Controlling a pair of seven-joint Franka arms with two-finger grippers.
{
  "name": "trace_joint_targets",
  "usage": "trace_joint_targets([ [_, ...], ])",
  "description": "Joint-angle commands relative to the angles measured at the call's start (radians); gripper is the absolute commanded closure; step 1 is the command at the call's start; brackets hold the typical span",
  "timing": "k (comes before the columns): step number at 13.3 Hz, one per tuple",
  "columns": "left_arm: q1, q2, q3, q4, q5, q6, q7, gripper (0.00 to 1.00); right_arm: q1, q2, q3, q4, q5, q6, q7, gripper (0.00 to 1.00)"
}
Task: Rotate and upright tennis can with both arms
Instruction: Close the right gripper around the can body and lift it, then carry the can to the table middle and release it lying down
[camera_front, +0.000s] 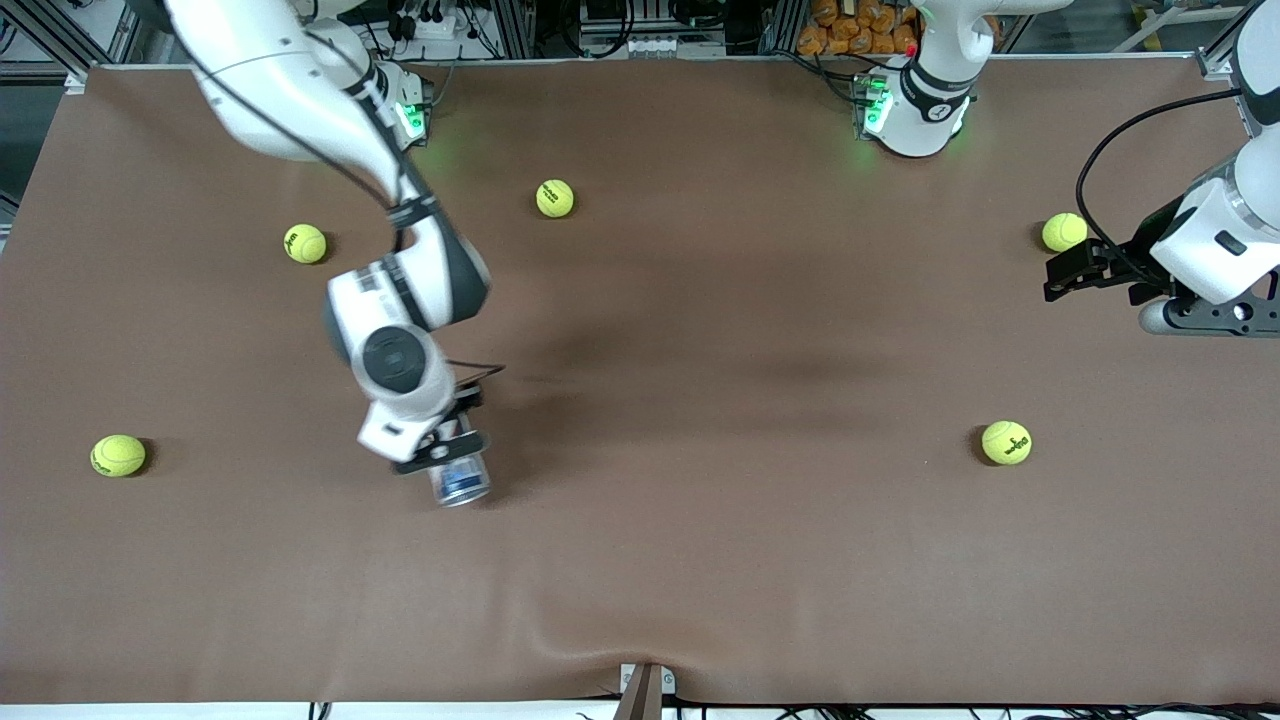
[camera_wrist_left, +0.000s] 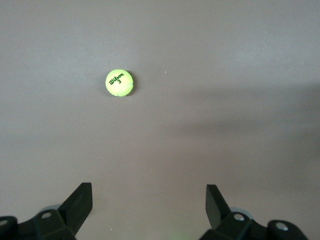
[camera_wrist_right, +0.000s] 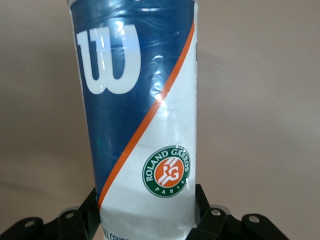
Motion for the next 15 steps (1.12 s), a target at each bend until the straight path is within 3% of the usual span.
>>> trace_joint_targets([
  [1,0.008,0.000,-0.004,0.007,-0.014,-0.010,0.011,0.00,0.112,0.000,-0.010,0.045,-0.030,-0.017,-0.039,0.24],
  [3,0.009,0.000,-0.004,0.007,-0.016,-0.010,0.011,0.00,0.200,0.010,-0.010,0.053,-0.054,-0.005,-0.140,0.24],
  [7,0.011,0.000,-0.004,0.007,-0.016,-0.010,0.011,0.00,0.347,0.047,-0.009,0.075,-0.255,0.000,-0.295,0.24],
  [12,0.014,0.002,-0.004,0.009,-0.016,-0.008,0.010,0.00,0.435,0.119,-0.010,0.075,-0.266,0.190,-0.403,0.22],
  [14,0.016,0.002,-0.004,0.009,-0.016,-0.008,0.010,0.00,0.436,0.133,-0.010,0.075,-0.281,0.239,-0.405,0.14],
  [15,0.016,0.002,-0.004,0.009,-0.016,-0.008,0.010,0.00,0.436,0.144,-0.010,0.076,-0.287,0.248,-0.398,0.03],
])
